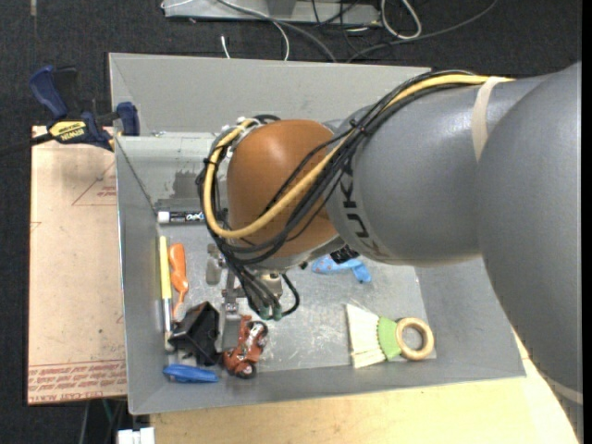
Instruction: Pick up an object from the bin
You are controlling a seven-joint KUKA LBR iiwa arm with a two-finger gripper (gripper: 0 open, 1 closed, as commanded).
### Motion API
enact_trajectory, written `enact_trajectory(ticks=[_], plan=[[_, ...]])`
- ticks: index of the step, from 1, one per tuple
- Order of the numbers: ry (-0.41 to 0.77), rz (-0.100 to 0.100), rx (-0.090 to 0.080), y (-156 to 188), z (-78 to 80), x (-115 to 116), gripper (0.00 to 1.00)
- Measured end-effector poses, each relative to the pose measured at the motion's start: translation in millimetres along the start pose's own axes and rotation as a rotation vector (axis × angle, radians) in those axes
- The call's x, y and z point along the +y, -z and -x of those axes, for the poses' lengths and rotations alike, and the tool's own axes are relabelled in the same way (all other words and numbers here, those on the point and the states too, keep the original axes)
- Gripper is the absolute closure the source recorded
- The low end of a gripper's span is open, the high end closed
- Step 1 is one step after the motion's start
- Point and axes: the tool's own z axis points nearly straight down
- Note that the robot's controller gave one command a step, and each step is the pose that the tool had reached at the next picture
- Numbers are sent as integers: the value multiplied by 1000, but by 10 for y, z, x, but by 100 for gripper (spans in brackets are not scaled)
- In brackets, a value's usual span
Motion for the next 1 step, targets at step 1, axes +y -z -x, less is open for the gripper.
enact_trajectory(ticks=[1], plan=[[-5, 2, -7, 46, 21, -14, 0]])
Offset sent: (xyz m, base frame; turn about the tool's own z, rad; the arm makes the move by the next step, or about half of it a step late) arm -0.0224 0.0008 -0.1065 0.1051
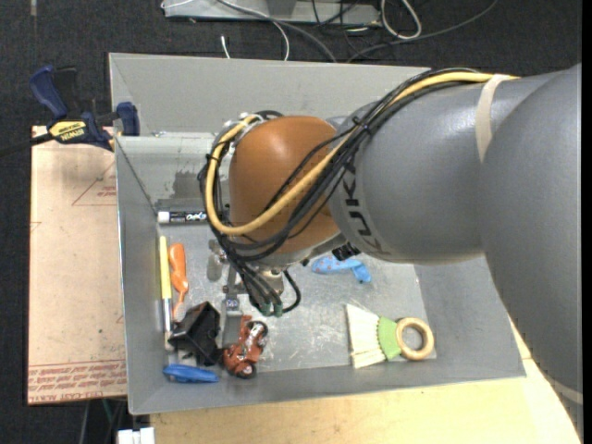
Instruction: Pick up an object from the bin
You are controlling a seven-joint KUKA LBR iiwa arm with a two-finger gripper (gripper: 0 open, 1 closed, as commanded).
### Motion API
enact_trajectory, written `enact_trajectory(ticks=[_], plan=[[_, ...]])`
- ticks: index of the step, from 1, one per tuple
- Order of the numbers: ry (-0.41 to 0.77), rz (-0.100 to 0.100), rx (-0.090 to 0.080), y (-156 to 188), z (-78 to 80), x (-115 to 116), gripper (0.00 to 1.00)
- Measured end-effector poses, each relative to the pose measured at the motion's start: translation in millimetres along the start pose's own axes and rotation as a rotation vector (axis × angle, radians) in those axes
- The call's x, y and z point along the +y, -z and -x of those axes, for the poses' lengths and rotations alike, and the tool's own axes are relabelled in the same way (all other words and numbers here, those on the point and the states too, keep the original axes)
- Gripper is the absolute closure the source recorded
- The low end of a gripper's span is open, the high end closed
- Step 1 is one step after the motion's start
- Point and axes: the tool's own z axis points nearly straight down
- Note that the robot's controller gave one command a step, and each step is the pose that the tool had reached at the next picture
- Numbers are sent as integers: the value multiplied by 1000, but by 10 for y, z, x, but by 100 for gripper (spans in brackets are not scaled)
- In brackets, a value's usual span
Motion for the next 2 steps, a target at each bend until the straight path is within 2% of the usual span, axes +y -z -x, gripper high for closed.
enact_trajectory(ticks=[1, 2], plan=[[-92, 6, -14, -985, -176, 28, 0], [-95, 4, -6, -828, -163, 22, 0]])
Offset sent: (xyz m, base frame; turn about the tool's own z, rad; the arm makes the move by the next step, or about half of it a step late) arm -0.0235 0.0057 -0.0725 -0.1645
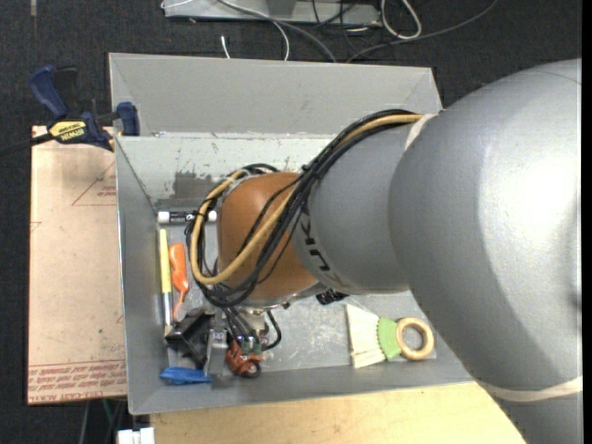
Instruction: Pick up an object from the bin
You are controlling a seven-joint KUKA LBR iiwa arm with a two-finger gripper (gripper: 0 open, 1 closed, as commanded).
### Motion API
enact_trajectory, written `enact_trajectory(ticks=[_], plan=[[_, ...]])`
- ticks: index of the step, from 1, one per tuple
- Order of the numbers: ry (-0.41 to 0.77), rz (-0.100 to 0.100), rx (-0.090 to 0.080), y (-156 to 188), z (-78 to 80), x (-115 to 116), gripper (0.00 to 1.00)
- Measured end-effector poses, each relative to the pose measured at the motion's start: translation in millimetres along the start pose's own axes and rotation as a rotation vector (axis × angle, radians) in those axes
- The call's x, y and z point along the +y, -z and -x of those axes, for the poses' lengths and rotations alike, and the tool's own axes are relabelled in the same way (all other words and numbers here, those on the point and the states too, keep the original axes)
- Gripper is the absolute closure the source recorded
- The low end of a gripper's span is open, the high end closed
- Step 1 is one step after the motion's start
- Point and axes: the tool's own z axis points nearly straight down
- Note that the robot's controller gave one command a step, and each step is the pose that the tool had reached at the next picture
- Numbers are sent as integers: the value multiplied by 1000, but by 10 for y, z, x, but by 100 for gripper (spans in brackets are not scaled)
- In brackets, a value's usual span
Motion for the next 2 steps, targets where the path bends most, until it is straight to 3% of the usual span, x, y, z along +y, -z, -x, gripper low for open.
enact_trajectory(ticks=[1, 2], plan=[[374, -3, -5, -5, -48, 108, 0], [218, 6, -9, -141, -42, 167, 0]])
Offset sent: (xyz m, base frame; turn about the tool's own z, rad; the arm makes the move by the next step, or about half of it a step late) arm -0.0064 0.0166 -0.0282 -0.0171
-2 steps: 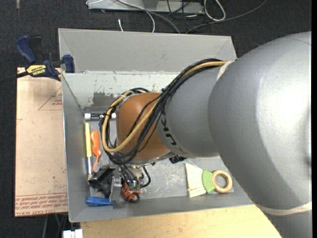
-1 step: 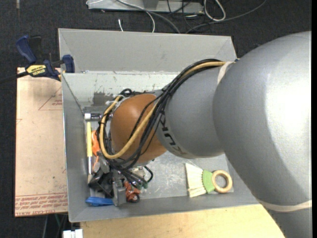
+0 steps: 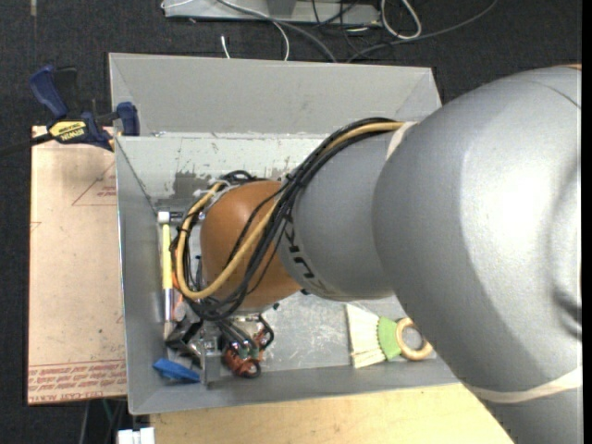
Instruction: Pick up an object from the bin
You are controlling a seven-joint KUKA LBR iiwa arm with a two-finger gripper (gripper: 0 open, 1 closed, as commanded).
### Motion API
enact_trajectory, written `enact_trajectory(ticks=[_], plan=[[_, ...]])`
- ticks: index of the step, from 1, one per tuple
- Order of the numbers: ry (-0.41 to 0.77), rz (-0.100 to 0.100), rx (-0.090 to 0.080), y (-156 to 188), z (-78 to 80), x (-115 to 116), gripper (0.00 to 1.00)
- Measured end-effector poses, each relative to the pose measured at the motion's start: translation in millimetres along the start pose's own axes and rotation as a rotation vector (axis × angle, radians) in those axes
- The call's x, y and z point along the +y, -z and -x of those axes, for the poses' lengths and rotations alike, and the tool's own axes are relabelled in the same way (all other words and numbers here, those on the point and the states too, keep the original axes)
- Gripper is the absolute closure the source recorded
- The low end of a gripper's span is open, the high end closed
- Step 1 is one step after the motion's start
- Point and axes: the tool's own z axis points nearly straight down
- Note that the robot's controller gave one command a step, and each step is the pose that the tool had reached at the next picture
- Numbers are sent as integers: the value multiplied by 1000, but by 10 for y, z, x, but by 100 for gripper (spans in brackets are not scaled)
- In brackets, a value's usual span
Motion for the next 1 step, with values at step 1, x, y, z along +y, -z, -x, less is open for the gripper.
enact_trajectory(ticks=[1], plan=[[-260, 10, -17, -74, 26, 61, 100]])
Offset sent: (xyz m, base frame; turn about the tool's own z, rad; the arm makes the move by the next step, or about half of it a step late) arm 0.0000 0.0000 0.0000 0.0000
